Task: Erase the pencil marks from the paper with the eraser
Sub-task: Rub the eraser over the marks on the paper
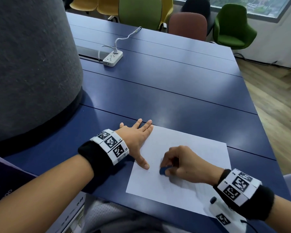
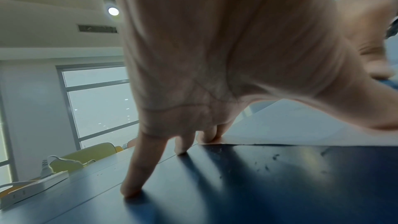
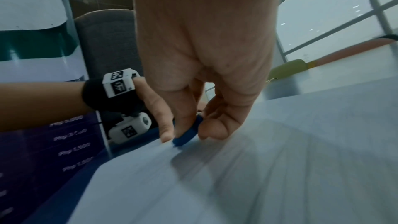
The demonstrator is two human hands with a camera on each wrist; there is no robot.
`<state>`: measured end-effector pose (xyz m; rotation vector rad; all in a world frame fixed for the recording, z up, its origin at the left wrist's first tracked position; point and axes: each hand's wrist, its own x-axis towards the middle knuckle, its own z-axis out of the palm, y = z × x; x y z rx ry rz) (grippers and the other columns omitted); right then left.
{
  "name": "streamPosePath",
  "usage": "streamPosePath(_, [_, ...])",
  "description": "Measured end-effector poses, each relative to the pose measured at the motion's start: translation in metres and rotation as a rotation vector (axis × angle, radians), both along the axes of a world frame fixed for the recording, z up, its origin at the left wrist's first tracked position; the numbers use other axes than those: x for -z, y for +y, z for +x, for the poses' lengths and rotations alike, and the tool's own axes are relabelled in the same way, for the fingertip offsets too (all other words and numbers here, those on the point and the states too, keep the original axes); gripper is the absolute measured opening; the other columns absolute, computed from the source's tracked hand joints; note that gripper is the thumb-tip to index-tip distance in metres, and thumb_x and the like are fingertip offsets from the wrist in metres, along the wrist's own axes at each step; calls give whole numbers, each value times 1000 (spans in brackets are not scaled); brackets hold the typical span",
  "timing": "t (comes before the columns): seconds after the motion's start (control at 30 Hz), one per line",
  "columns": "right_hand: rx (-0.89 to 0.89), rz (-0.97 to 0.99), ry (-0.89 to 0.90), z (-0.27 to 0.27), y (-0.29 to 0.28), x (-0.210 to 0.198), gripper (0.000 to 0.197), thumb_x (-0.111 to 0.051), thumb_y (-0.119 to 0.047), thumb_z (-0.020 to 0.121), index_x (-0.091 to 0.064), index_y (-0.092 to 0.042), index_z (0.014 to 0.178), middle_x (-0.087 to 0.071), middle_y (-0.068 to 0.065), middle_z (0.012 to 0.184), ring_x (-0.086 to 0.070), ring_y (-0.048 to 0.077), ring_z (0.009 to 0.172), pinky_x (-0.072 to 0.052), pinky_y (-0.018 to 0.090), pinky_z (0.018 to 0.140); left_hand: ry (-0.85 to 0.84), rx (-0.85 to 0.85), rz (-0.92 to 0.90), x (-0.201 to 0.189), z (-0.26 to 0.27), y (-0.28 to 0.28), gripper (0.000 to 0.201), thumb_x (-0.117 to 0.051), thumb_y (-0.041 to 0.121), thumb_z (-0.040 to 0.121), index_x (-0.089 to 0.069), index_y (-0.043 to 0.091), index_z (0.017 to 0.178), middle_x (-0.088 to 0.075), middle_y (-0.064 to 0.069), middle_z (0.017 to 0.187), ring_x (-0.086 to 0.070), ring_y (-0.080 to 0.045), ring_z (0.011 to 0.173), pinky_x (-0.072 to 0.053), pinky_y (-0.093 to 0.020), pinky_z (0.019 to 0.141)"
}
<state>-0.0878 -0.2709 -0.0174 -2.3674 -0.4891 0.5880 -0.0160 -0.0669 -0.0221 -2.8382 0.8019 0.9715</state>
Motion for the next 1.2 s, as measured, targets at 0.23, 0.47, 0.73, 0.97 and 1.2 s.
streamPosePath(0.23, [-22,-54,-88,7,10,-2,17,-72,-9,73,-74,-22,83,-58,-9,75,-53,1,65,-44,13,60,-7,0,-7,2,0,1,144,-75,74,58,19,21,153,29,13,157,23,-18,147,-6,-73,108])
streamPosePath(0.47, [-126,-44,26,-1,10,-6,19,-70,-7,73,-75,-21,85,-67,-1,81,-56,4,66,-46,15,62,-11,7,-7,2,0,1,144,-75,74,58,18,21,153,29,12,158,23,-19,147,-6,-74,107])
streamPosePath(0.73, [-185,-55,71,-4,9,-7,22,-68,-4,72,-76,-19,85,-65,-5,83,-57,5,68,-47,14,64,-7,4,-14,3,0,1,144,-75,74,58,19,21,153,29,12,158,24,-20,147,-5,-74,107])
streamPosePath(0.97, [-103,-7,97,-13,1,-4,16,-71,-5,71,-75,-19,79,-64,-4,80,-55,2,63,-42,11,60,0,-4,-17,1,0,1,144,-76,73,58,19,20,153,28,12,158,24,-20,146,-5,-74,106])
streamPosePath(1.2, [41,27,62,-13,-6,0,14,-74,-9,72,-73,-21,76,-66,-3,77,-55,1,61,-46,16,60,-1,0,-7,2,0,0,144,-75,75,57,18,21,153,30,13,157,24,-20,146,-6,-75,106])
